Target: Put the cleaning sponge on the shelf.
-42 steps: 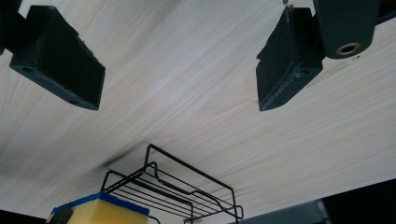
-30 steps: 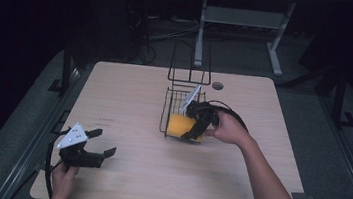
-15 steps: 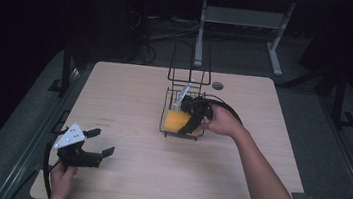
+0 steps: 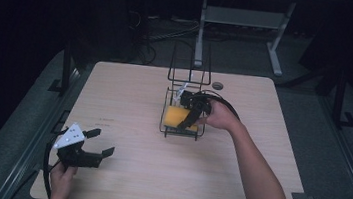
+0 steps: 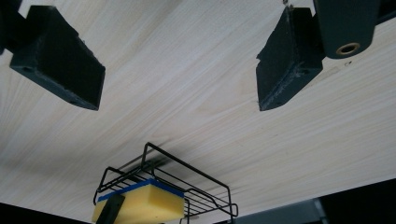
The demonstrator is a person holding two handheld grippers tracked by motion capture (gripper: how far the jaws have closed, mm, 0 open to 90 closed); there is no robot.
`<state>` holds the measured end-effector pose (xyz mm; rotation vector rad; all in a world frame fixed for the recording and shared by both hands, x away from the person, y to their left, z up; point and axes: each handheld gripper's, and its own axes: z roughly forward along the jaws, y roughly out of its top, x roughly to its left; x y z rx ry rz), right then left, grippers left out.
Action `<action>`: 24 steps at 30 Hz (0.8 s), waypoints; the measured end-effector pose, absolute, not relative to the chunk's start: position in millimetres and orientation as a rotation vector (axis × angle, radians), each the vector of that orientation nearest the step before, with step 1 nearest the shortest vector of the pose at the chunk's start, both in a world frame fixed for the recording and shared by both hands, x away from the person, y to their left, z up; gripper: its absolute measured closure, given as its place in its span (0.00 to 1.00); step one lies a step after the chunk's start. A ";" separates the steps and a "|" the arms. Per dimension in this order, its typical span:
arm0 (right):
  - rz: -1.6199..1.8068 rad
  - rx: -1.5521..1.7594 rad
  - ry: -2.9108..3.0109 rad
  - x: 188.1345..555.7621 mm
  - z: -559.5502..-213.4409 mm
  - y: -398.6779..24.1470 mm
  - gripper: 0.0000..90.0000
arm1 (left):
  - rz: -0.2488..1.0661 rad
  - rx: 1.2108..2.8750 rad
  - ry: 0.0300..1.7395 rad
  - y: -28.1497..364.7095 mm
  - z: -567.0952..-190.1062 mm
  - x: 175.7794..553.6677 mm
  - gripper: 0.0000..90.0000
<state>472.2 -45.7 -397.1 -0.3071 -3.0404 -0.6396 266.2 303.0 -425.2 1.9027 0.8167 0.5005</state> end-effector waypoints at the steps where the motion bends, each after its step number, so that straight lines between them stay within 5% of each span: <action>1: -0.648 -0.310 -3.039 473.5 -397.5 -46.6 0.24 | 0.500 1.903 0.816 303.1 -425.1 266.2 0.17; 24: -0.665 -0.314 -3.041 480.0 -408.5 -47.1 0.24 | 0.494 1.913 0.817 302.6 -426.4 263.5 0.17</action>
